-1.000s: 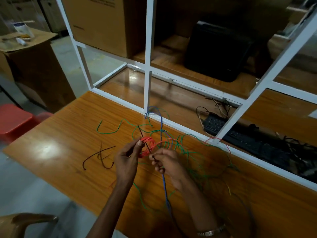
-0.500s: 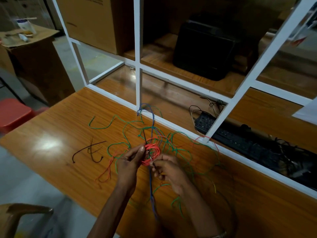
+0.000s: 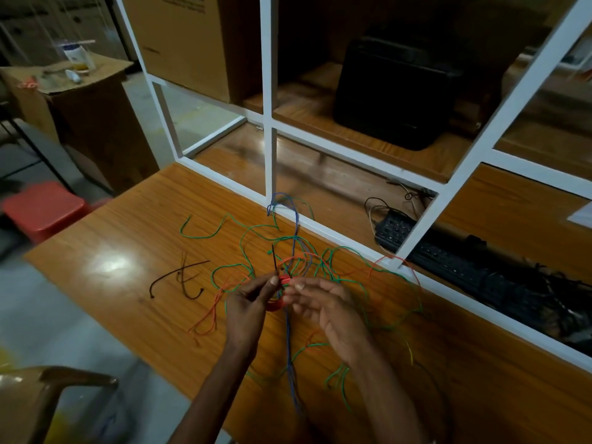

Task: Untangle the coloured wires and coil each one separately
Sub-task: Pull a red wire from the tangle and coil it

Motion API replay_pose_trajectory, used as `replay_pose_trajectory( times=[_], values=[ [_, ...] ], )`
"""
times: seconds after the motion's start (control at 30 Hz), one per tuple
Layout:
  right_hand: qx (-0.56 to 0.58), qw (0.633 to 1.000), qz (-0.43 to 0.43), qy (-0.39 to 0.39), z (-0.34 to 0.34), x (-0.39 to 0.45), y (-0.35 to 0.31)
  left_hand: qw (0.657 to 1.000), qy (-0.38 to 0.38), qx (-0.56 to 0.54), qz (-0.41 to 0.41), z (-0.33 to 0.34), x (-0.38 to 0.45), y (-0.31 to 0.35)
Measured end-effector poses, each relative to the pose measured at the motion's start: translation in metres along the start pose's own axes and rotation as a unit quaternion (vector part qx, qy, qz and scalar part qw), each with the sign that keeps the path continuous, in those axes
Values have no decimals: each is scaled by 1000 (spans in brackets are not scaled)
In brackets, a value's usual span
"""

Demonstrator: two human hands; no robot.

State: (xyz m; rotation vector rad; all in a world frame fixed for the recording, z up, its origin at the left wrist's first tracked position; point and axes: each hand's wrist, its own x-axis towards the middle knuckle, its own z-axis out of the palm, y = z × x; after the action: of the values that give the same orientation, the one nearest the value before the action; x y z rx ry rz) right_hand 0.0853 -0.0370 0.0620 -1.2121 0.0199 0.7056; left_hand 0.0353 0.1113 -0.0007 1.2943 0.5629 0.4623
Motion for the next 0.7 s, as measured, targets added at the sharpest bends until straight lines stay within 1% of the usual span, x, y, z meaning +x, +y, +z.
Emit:
replay_pose_trajectory(
  times=[0.1,0.2,0.27,0.33,0.47,0.6,0.7],
  values=[
    [-65,996,-62,29,4,3,2,1000,6,-12,-2,-2,2,4],
    [-129,984,-99,69,9,7,3,1000,8,-19,-6,-7,3,6],
    [-170,978,-103,67,10,10,3,1000,6,-6,-2,-10,4,7],
    [-216,970,-99,47,11,13,5,1000,8,2,0,-12,4,7],
    [-348,924,-142,69,12,20,12,1000,8,10,-10,-15,8,5],
    [-372,914,-143,82,12,22,16,1000,5,11,-18,-14,14,0],
    [-353,917,-148,116,13,23,15,1000,-1,2,-21,-11,17,1]
  ],
)
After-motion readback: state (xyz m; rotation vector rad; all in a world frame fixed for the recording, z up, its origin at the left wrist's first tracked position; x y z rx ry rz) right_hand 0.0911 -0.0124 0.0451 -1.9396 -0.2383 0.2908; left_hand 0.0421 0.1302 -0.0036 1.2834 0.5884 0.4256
